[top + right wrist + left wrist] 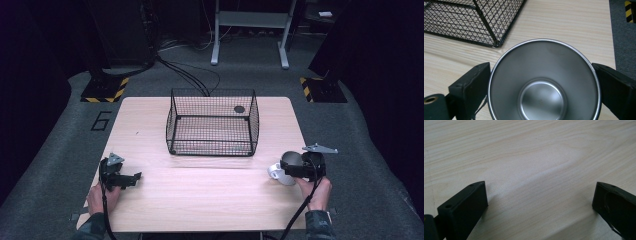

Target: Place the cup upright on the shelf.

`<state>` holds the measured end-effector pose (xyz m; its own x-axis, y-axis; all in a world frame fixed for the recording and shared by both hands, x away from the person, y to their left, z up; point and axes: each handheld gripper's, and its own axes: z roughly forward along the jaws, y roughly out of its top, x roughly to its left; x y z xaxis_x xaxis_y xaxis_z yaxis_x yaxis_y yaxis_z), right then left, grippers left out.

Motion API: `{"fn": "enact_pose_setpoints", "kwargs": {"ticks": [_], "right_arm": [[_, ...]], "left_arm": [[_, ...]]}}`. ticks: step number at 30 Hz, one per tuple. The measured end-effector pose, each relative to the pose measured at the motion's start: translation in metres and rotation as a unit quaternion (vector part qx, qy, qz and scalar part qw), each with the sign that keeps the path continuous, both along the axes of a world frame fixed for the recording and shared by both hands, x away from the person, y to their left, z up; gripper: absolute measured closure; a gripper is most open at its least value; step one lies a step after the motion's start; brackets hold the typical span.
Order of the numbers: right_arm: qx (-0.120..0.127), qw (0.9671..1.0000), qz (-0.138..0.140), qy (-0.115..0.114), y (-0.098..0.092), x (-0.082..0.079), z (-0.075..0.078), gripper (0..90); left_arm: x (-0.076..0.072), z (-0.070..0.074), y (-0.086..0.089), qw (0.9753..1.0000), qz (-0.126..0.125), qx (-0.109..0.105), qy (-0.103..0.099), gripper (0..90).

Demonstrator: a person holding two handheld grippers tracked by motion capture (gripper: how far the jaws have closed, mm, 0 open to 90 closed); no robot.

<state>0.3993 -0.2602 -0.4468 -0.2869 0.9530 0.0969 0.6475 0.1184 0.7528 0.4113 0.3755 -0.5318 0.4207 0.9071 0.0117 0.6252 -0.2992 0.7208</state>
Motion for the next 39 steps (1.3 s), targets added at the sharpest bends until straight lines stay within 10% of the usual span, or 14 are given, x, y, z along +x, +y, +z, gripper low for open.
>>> {"fn": "enact_pose_setpoints", "kwargs": {"ticks": [39], "right_arm": [[0.005,0.9992,0.030,-0.025,0.017,-0.009,0.023,5.7]], "left_arm": [[0.000,0.000,0.000,1.0000,0.001,-0.001,-0.002,0.0]]}}
